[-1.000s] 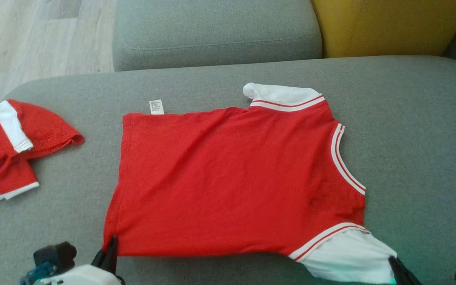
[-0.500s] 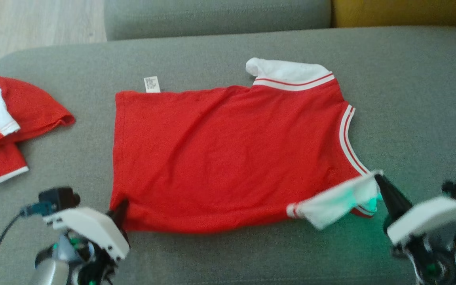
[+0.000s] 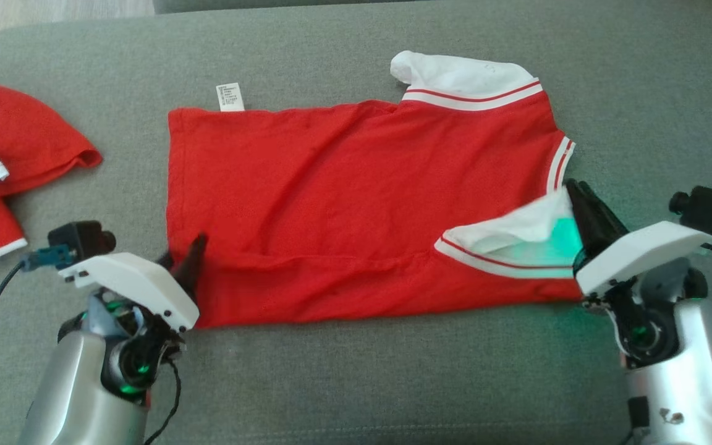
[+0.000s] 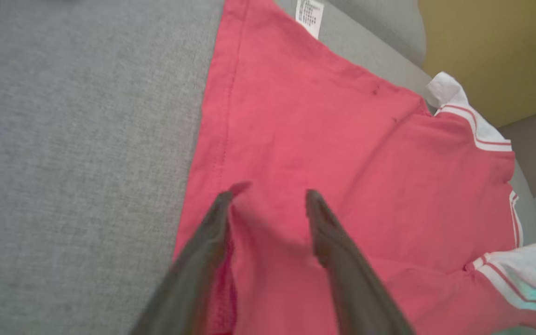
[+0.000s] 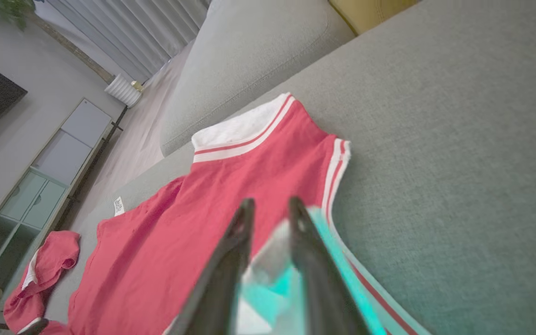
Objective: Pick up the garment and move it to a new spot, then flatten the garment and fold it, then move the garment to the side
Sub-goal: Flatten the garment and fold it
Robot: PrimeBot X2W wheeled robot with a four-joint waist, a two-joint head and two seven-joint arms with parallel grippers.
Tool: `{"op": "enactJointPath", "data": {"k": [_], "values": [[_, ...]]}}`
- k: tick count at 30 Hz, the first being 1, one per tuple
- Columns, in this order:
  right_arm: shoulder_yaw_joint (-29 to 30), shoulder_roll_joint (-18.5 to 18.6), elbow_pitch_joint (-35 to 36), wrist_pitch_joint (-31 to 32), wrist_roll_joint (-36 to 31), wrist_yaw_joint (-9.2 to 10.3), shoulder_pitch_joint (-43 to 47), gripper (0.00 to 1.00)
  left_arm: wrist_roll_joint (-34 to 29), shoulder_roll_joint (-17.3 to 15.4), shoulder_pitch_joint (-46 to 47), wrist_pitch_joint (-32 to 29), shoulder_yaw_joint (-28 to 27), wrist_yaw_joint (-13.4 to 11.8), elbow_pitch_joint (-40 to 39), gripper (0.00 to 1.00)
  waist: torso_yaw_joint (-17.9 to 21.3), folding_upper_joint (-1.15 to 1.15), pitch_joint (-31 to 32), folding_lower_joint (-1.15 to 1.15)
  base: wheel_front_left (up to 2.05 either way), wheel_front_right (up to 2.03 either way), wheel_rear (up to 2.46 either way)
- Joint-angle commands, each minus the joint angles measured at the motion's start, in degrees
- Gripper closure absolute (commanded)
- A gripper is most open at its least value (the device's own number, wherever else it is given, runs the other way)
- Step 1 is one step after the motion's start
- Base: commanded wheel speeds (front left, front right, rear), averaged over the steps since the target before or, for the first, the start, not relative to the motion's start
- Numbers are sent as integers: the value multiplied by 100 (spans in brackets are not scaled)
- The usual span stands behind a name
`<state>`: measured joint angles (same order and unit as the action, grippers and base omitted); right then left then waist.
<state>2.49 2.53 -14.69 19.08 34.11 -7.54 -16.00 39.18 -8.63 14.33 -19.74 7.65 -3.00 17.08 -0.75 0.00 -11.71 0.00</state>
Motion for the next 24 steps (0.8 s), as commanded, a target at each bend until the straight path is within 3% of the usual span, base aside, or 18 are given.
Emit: {"op": "enactJointPath", "data": {"k": [1, 7, 13, 24], "values": [[-198, 53, 238, -189, -64, 5, -169, 0, -68, -123, 236, 206, -260, 24, -168, 0, -5, 0, -4, 0, 0, 0, 0], [-637, 361, 617, -1461, -615, 5, 73, 0, -703, -75, -54, 1639, -252, -71, -419, 0, -7, 0, 63, 0, 0, 0, 0], [-791, 622, 1029, -2599, -1665, 5, 529, 0, -1577, -78, -481, 2995, -14, -309, -852, 0, 2, 0, 207, 0, 0, 0, 0], [-652, 476, 1432, -2761, -2265, 5, 1640, 0, -2361, -160, -1522, 3446, 260, -541, -1325, 0, 115, 0, 584, 0, 0, 0, 0]]}}
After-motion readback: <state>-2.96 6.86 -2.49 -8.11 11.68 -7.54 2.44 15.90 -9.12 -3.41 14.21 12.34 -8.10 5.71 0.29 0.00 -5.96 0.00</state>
